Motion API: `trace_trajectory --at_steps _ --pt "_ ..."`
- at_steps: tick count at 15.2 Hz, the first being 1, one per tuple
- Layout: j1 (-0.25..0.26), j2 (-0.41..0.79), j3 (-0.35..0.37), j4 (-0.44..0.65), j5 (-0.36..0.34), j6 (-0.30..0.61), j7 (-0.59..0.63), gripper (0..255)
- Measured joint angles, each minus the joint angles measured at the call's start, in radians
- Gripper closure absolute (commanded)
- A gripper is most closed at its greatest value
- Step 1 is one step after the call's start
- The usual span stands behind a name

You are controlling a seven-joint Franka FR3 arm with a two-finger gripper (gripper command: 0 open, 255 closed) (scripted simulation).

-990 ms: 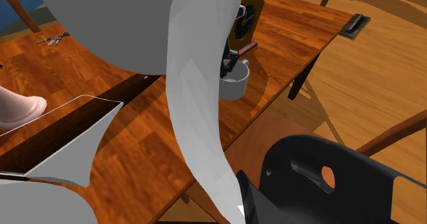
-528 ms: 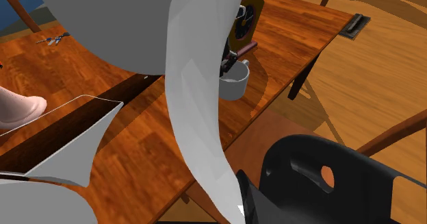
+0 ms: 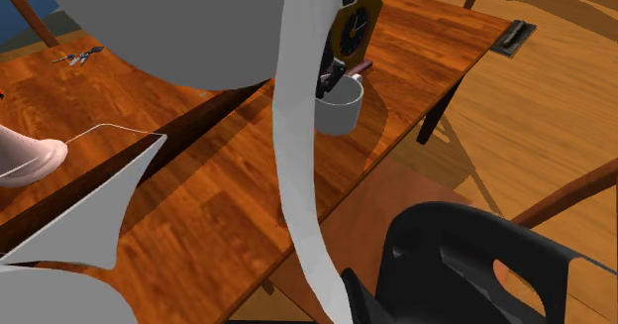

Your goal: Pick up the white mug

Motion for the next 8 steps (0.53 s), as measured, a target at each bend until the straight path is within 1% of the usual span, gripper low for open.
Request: trace_trajectory --at_steps 8 --pt "0.0 0.008 0.0 0.118 0.001 -0.11 -0.006 255"
